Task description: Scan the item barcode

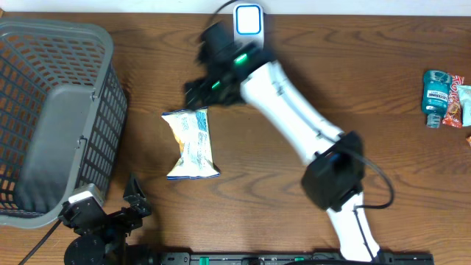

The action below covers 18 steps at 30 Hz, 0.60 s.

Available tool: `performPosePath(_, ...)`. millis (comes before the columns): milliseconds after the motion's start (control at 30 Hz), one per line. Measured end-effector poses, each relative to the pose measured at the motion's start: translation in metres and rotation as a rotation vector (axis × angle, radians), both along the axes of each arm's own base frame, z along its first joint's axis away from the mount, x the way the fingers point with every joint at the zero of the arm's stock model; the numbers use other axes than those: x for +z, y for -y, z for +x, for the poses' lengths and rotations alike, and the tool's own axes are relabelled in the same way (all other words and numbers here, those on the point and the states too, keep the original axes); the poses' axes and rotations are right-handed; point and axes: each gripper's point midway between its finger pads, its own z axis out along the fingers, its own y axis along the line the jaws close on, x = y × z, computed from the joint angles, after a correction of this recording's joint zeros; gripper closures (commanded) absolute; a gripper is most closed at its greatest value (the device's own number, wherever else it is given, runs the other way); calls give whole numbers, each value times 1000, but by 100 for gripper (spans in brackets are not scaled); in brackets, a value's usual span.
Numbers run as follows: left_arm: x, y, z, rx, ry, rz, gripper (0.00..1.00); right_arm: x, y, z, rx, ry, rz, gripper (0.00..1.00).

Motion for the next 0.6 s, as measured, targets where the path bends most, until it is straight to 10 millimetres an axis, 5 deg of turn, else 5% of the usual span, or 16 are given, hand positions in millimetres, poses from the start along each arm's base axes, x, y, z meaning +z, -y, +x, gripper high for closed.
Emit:
performPosePath(167,0,0,0,0,0,0,2,-41,-43,-56,76,24,-161,1)
performPosePath(300,0,0,0,0,0,0,2,-80,-46,-84,98,47,-327,9)
performPosePath(500,0,0,0,0,0,0,2,-92,-19,-84,47,195,-579,47)
performPosePath(567,0,0,0,0,0,0,2,-94,-14,-78,26,231,-612,78)
performPosePath(600,0,0,0,0,0,0,2,-95,-12,-76,25,238,-621,84)
